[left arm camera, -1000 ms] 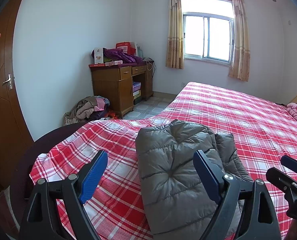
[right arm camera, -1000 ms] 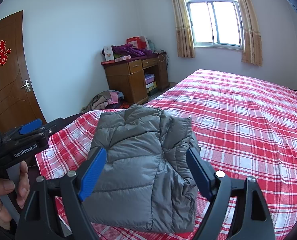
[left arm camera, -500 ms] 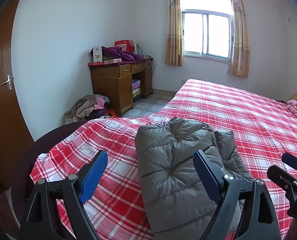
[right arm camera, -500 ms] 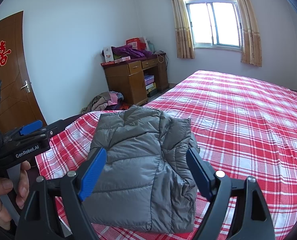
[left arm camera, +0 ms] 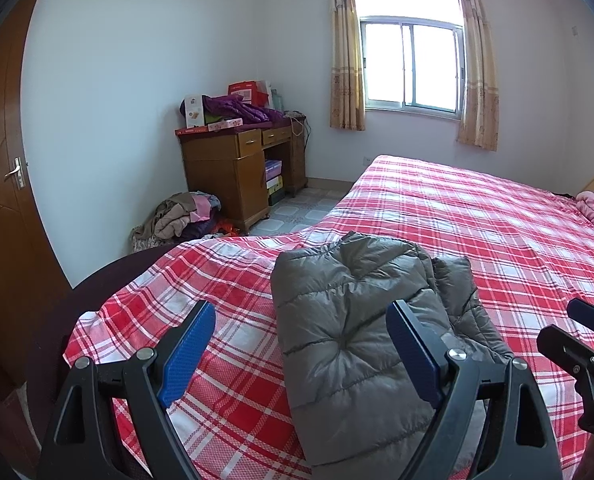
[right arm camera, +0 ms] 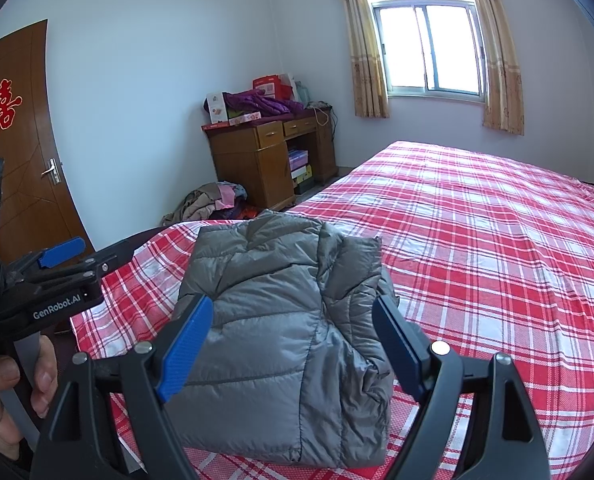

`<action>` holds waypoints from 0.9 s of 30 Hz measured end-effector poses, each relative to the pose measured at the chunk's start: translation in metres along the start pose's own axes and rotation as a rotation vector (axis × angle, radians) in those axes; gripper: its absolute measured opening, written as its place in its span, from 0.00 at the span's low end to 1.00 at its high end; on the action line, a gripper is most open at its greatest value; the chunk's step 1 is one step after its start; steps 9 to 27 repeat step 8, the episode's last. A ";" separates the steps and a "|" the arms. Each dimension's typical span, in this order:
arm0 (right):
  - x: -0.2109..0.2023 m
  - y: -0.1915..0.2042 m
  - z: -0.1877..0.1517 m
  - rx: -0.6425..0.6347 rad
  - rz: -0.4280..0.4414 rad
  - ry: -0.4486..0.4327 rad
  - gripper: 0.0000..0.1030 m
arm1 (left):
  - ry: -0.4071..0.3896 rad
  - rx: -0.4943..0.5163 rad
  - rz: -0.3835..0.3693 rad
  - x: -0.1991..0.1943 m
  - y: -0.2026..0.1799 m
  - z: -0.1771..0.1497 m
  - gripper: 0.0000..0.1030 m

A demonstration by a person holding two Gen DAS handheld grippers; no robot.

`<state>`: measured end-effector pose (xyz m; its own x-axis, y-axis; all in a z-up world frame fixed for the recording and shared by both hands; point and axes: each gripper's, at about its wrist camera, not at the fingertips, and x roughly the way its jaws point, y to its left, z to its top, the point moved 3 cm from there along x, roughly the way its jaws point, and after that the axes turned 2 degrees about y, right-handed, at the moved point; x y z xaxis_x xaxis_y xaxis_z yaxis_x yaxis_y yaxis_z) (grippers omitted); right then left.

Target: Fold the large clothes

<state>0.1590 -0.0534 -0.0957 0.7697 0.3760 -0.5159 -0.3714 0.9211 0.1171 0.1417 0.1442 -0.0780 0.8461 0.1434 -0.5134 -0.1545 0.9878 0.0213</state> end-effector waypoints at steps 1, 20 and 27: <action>0.000 0.000 0.000 0.000 0.000 0.001 0.82 | -0.001 0.003 0.010 0.001 0.000 -0.001 0.85; 0.001 -0.002 -0.002 0.002 -0.001 0.005 0.82 | -0.001 0.034 0.010 0.003 -0.006 -0.003 0.85; 0.001 -0.002 -0.002 0.002 -0.001 0.005 0.82 | -0.001 0.034 0.010 0.003 -0.006 -0.003 0.85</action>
